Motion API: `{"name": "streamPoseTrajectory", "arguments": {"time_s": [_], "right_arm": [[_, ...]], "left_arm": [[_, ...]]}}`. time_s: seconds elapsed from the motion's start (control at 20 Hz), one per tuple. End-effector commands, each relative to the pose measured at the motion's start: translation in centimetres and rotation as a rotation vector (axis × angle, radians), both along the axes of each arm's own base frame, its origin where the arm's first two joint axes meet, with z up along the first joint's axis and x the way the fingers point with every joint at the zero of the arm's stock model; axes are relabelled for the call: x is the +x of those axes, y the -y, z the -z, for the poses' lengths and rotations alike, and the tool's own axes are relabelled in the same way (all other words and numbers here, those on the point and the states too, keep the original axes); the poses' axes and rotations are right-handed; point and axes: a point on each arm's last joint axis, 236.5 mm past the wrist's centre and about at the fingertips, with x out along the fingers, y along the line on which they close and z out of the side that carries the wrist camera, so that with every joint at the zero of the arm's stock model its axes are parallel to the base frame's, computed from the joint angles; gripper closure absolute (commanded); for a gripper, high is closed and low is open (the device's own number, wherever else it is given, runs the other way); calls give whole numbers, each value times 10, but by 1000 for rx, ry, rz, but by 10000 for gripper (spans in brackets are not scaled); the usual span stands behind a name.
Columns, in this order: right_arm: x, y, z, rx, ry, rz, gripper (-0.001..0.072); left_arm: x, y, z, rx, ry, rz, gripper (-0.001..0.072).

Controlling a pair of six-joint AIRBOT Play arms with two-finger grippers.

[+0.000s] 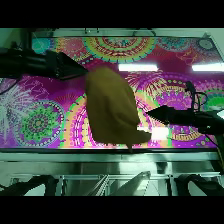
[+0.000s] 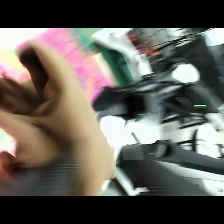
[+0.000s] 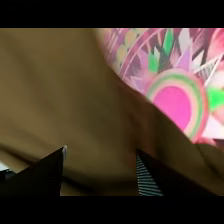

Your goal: Fold the shirts.

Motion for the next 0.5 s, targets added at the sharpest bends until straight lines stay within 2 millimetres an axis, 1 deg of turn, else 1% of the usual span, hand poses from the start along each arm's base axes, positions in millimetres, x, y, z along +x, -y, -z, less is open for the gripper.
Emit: {"name": "streamPoseTrajectory", "arguments": {"time_s": [0.0,0.1,0.15,0.25,0.35,0.45], "right_arm": [[-9,6,2,-15,-8,-34,222],[-17,17,24,-119,-28,-65,222],[-22,26,38,-182,-49,-81,222],[-34,41,64,-289,-121,-104,221],[-42,50,82,-348,-180,-125,222],[-40,52,93,-354,-212,-122,222]], "left_arm": [[15,-12,59,155,-28,-87,3],[7,-23,80,160,-107,-90,3],[-2,-27,94,163,-161,-82,4],[-25,-33,125,174,-280,-56,4],[-56,-39,169,225,-407,-36,4],[-81,-41,210,269,-499,-48,4]]}}
